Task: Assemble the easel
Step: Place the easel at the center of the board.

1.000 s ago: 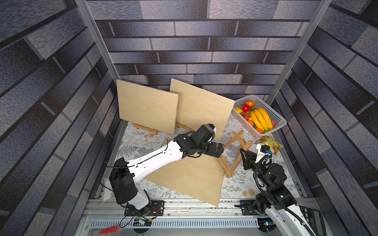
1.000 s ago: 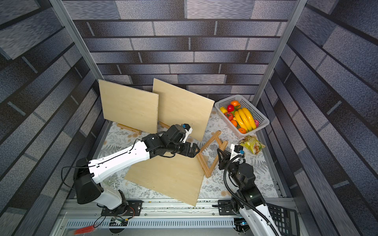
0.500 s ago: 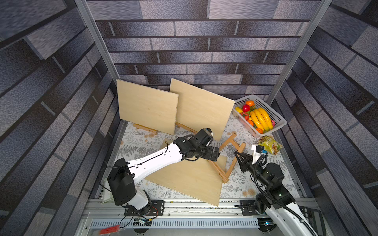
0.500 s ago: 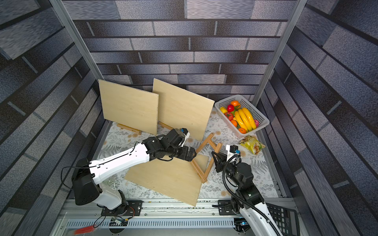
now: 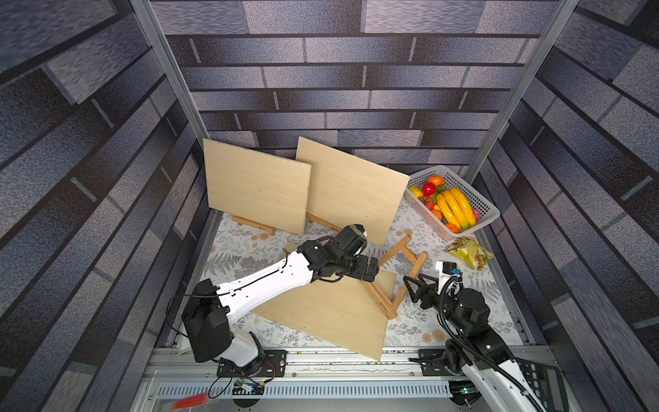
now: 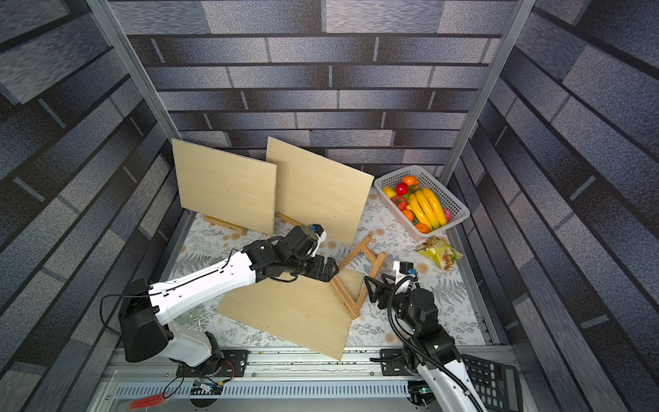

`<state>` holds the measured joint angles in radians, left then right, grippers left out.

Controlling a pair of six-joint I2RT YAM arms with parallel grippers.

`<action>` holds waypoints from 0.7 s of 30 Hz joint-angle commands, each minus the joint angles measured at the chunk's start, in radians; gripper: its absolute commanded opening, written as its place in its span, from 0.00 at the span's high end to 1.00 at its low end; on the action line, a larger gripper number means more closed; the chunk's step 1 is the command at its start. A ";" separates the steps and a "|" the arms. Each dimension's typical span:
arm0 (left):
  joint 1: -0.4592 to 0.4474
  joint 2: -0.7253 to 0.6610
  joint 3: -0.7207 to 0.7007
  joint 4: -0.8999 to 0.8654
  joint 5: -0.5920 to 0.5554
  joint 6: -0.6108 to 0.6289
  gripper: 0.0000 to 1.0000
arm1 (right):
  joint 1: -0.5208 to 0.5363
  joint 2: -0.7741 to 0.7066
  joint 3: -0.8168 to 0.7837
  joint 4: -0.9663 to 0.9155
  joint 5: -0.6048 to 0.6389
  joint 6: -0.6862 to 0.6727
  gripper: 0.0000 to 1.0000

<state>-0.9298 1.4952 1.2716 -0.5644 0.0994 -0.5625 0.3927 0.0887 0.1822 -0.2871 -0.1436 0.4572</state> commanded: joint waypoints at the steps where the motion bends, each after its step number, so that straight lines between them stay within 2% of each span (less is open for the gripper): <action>1: 0.014 -0.036 -0.012 0.006 -0.012 0.003 0.00 | 0.008 -0.045 0.083 -0.191 0.091 0.062 0.16; 2: 0.019 -0.039 -0.014 0.007 -0.011 0.004 0.00 | 0.007 -0.041 0.111 -0.235 0.113 0.093 0.11; 3: 0.024 -0.045 -0.018 0.012 -0.009 0.005 0.00 | 0.008 -0.027 0.148 -0.289 0.142 0.122 0.01; 8: 0.056 -0.077 -0.048 0.034 0.004 0.009 0.00 | 0.008 0.128 0.341 -0.489 0.203 0.226 0.00; 13: 0.092 -0.109 -0.078 0.043 0.023 0.018 0.00 | 0.008 0.193 0.521 -0.553 0.210 0.306 0.00; 15: 0.106 -0.122 -0.094 0.053 0.031 0.021 0.00 | 0.008 0.194 0.587 -0.621 0.271 0.402 0.00; 18: 0.132 -0.139 -0.113 0.059 0.044 0.018 0.00 | 0.008 0.244 0.705 -0.830 0.379 0.603 0.00; 21: 0.156 -0.154 -0.131 0.069 0.062 0.017 0.00 | 0.008 0.375 0.792 -0.909 0.336 0.676 0.00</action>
<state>-0.7914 1.3754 1.1629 -0.5137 0.1341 -0.5606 0.3927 0.3614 0.9203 -1.0164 0.1566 0.9665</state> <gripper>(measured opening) 0.997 0.999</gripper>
